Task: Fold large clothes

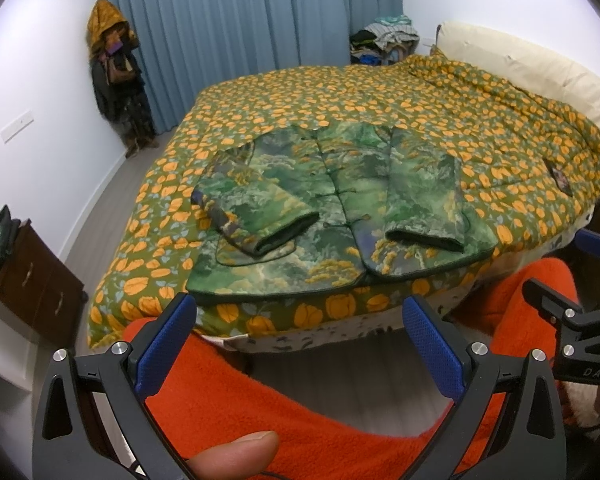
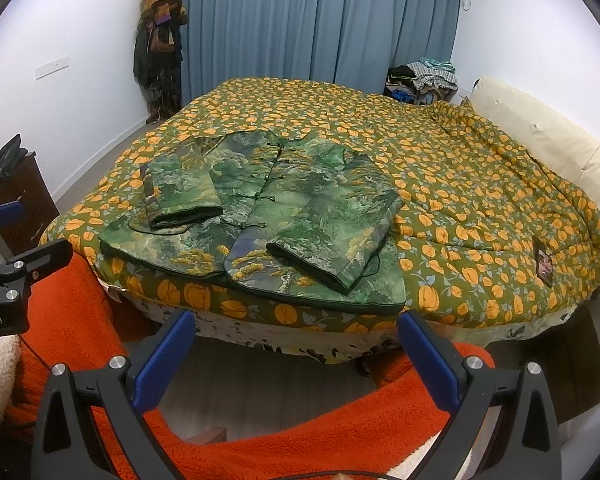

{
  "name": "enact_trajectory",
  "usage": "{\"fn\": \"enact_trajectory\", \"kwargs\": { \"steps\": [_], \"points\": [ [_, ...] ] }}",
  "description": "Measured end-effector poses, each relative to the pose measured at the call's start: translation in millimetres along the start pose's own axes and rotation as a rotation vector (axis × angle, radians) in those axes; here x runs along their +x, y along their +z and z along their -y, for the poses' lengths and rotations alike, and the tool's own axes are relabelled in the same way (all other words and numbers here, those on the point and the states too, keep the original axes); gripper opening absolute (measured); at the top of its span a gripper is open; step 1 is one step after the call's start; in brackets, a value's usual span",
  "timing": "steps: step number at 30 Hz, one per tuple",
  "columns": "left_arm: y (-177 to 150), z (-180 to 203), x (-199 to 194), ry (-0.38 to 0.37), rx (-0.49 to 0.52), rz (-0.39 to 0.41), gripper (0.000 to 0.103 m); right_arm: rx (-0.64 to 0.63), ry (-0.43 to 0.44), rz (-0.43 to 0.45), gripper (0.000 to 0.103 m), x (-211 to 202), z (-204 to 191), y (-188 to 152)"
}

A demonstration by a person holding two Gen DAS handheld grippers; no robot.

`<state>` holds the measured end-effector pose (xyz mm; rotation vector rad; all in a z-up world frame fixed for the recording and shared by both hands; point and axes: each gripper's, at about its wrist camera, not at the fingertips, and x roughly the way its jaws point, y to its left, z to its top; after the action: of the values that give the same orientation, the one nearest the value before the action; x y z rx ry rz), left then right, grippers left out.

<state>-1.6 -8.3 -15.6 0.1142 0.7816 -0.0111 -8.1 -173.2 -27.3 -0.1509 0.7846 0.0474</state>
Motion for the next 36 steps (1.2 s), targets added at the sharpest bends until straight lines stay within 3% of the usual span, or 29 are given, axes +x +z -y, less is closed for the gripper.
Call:
{"fn": "enact_trajectory", "kwargs": {
  "steps": [36],
  "points": [
    [0.8,-1.3,0.8,0.001,0.003,0.003,0.103,-0.023,0.014,0.002,0.103,-0.4,-6.5,-2.8]
  ]
}}
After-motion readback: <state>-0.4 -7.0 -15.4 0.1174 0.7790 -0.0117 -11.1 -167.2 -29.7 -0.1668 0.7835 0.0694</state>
